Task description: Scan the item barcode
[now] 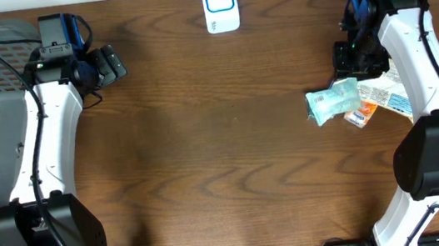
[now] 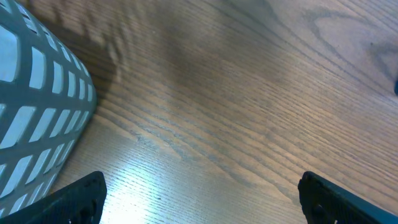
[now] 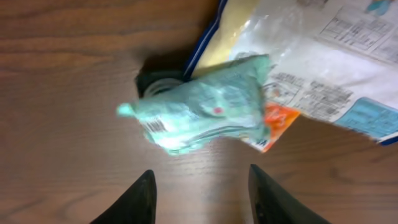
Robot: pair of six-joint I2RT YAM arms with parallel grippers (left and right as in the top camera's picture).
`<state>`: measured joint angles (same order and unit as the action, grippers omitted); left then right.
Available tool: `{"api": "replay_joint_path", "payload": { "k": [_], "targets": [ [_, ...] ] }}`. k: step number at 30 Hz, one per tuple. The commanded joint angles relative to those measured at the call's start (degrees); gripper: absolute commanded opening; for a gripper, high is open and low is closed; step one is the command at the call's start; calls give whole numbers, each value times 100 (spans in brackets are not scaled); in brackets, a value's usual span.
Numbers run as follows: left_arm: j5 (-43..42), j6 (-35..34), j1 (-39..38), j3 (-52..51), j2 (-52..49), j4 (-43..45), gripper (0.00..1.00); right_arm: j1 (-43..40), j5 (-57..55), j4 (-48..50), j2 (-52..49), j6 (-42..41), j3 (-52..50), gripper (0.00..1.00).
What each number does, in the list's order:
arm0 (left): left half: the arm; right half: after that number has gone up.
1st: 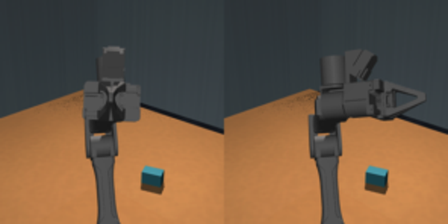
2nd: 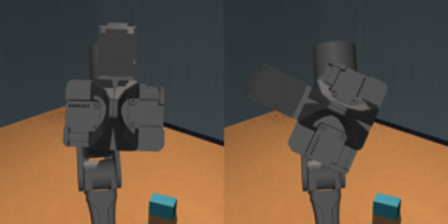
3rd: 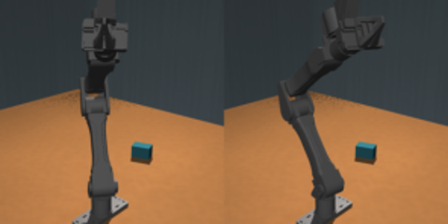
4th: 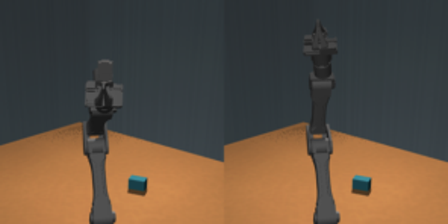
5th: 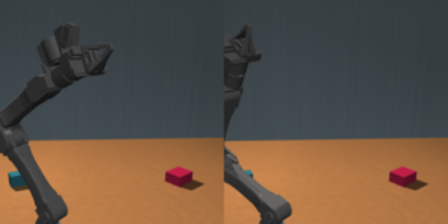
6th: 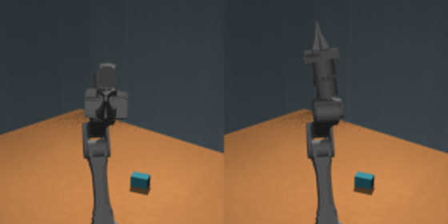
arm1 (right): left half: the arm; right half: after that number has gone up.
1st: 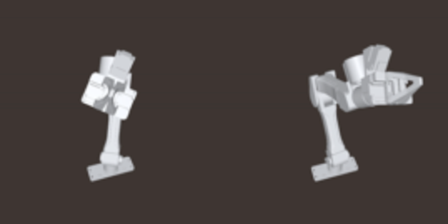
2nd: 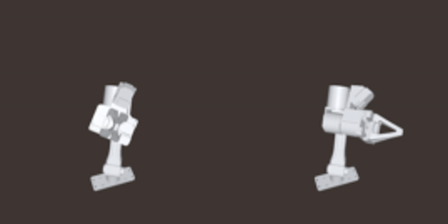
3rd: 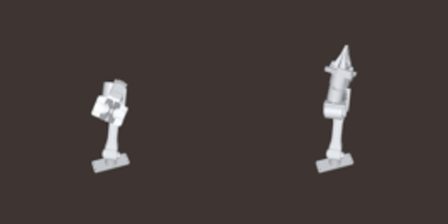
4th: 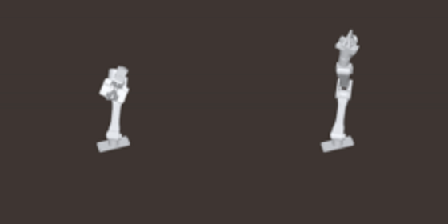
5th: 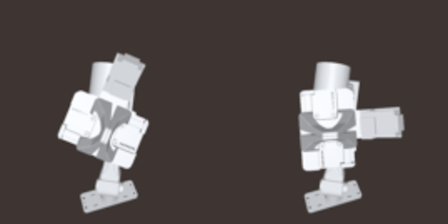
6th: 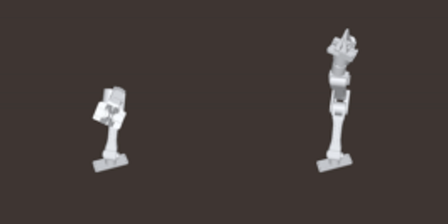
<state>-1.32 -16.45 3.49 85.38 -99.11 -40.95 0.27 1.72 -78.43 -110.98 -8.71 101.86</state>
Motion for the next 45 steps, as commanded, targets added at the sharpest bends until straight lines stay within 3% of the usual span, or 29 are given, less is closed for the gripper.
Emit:
{"api": "replay_joint_path", "payload": {
  "k": [1,9,17,27,32,34,45],
  "targets": [
    [55,79,-7,114,72,-17,98,0,660,-103,22,258,341,39],
    [55,79,-7,114,72,-17,98,243,2297,-101,407,1226,835,44],
    [55,79,-7,114,72,-17,98,514,2267,-90,1202,1220,835,50],
    [55,79,-7,114,72,-17,98,638,1904,-404,2302,1220,835,64],
    [55,79,-7,114,72,-17,98,643,1875,-678,2363,1220,835,73],
    [55,79,-7,114,72,-17,97,645,1875,-758,2367,1220,835,99],
    [55,79,-7,114,72,-17,98,645,1943,-841,2376,1088,835,99]
  ]
}}
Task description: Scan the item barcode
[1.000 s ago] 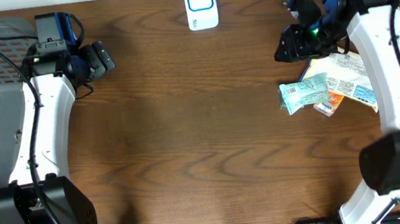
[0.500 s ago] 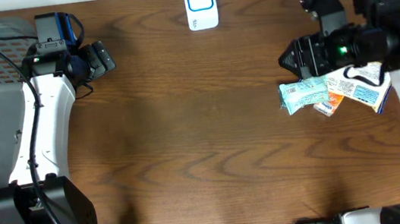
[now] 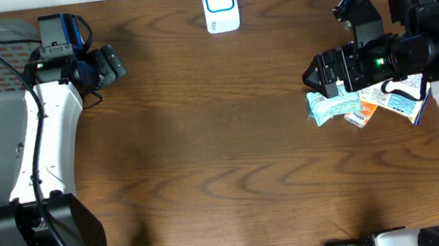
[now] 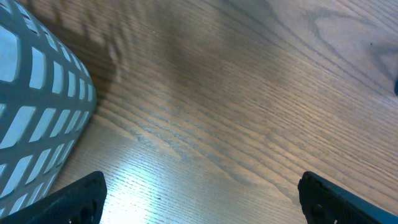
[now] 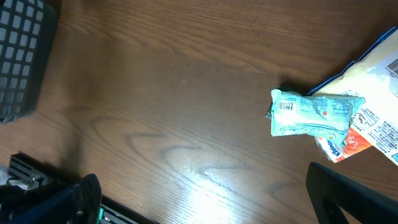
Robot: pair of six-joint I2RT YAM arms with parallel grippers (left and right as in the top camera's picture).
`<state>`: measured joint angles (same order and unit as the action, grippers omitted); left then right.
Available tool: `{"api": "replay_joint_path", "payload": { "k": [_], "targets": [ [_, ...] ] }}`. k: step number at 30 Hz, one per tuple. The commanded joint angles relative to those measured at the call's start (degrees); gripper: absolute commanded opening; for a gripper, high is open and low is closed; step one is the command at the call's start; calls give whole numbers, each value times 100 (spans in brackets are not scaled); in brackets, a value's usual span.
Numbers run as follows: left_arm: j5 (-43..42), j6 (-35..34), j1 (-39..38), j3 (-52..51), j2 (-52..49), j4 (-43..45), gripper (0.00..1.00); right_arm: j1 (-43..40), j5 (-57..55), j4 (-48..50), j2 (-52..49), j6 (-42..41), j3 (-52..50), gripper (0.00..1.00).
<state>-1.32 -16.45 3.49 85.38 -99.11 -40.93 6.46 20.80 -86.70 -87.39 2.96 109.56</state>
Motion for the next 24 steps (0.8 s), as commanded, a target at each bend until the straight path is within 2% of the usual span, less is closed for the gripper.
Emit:
{"api": "replay_joint_path", "payload": {
  "k": [1,9,13,18,24],
  "targets": [
    [55,79,-7,114,72,-20,98,26,48,-15,17,-83,66,99],
    [55,79,-7,114,72,-20,98,20,-348,-48,22,-122,66,99],
    [55,79,-7,114,72,-20,98,-79,-946,-52,61,-785,66,99],
    [55,79,-7,114,72,-20,98,-118,-1556,81,170,-1117,66,99],
    [55,79,-7,114,72,-20,98,-225,-1832,372,249,-973,63,99]
  ]
}}
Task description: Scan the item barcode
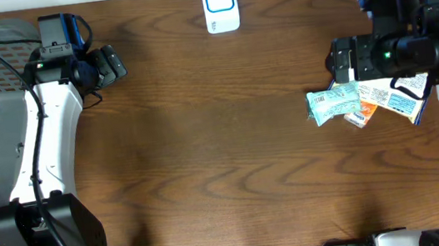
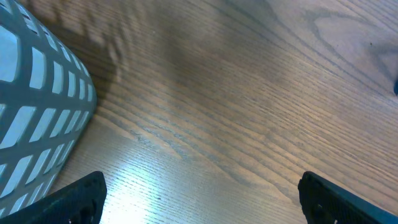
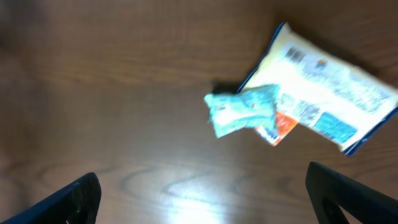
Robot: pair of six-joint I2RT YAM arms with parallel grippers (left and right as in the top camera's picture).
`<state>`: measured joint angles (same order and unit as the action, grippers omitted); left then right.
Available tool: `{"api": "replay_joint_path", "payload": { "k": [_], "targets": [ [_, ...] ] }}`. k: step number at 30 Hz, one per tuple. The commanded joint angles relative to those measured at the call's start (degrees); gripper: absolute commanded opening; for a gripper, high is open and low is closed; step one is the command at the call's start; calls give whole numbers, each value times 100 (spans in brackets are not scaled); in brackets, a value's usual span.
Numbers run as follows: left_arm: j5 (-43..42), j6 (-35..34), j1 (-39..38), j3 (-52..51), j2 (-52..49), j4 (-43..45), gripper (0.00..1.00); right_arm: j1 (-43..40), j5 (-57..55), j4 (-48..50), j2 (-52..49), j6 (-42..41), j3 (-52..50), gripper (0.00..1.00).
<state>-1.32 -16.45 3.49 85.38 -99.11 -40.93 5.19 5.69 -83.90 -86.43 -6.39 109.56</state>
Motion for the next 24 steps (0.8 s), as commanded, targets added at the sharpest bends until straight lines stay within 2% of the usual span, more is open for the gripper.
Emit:
{"api": "replay_joint_path", "payload": {
  "k": [1,9,13,17,24],
  "targets": [
    [55,79,-7,114,72,-20,98,-114,-323,146,179,15,63,99],
    [55,79,-7,114,72,-20,98,-170,-321,603,498,223,-17,99],
    [55,79,-7,114,72,-20,98,-190,-319,1062,892,367,-442,99],
    [55,79,-7,114,72,-20,98,-192,-321,1952,1587,544,-1486,99],
    [55,79,-7,114,72,-20,98,-254,-319,4050,3320,542,-3941,99]
  ]
}}
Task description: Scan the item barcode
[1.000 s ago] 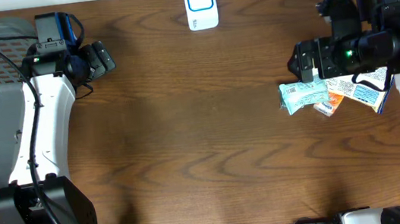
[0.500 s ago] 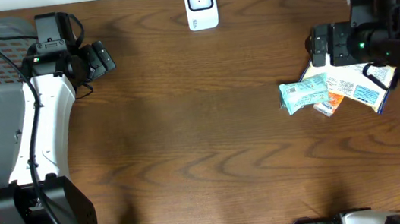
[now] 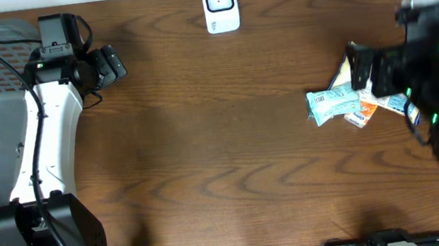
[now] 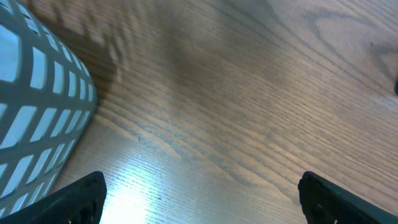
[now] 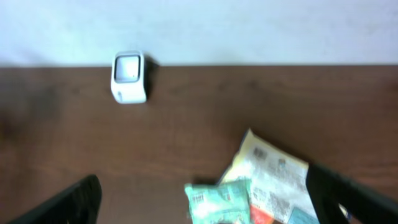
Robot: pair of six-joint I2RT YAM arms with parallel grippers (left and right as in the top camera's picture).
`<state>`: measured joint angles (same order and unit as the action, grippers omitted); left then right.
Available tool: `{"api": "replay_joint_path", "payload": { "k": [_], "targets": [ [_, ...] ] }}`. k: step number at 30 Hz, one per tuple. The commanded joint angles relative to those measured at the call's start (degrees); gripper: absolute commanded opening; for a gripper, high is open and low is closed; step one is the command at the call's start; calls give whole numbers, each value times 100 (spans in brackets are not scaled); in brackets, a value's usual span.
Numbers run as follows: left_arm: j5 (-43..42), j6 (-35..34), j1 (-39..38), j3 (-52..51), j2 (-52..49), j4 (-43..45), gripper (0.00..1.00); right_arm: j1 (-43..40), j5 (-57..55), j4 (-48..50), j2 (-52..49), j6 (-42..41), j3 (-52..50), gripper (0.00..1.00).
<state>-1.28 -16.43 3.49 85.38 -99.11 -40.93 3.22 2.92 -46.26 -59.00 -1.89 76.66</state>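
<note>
A green packet (image 3: pixel 333 102) lies at the table's right on a white and blue bag (image 3: pixel 340 75), with an orange packet (image 3: pixel 359 116) beside it. In the right wrist view the green packet (image 5: pixel 219 199) and the bag (image 5: pixel 273 171) sit low in the frame. The white scanner (image 3: pixel 220 4) stands at the far edge, and the right wrist view shows this scanner (image 5: pixel 129 76) upper left. My right gripper (image 5: pixel 202 190) hangs high above the packets, open and holding nothing. My left gripper (image 4: pixel 199 186) is open over bare wood at the far left.
A grey mesh basket fills the left edge, close to my left gripper; the basket's wall (image 4: pixel 37 99) shows in the left wrist view. A pale wall (image 5: pixel 249 28) runs behind the scanner.
My right wrist has tilted up: it looked straight down on the packets, and now it faces the scanner and the wall, packets low in view. Packets and left arm unmoved.
My right gripper was open low over the green packet. Then it stood raised and turned toward the table's middle, then high above the packets looking down. Now it faces the far edge. The packets lie where they were, and the left arm stayed put.
</note>
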Motion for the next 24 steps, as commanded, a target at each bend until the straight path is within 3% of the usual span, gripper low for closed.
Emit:
{"api": "replay_joint_path", "payload": {
  "k": [1,10,24],
  "targets": [
    [50,76,-7,114,72,-20,97,-57,-44,503,831,94,-966,99],
    [50,76,-7,114,72,-20,98,-175,-44,2736,3165,201,-3939,99],
    [50,76,-7,114,72,-20,98,-162,-20,5313,4872,170,-6800,99]
  ]
}}
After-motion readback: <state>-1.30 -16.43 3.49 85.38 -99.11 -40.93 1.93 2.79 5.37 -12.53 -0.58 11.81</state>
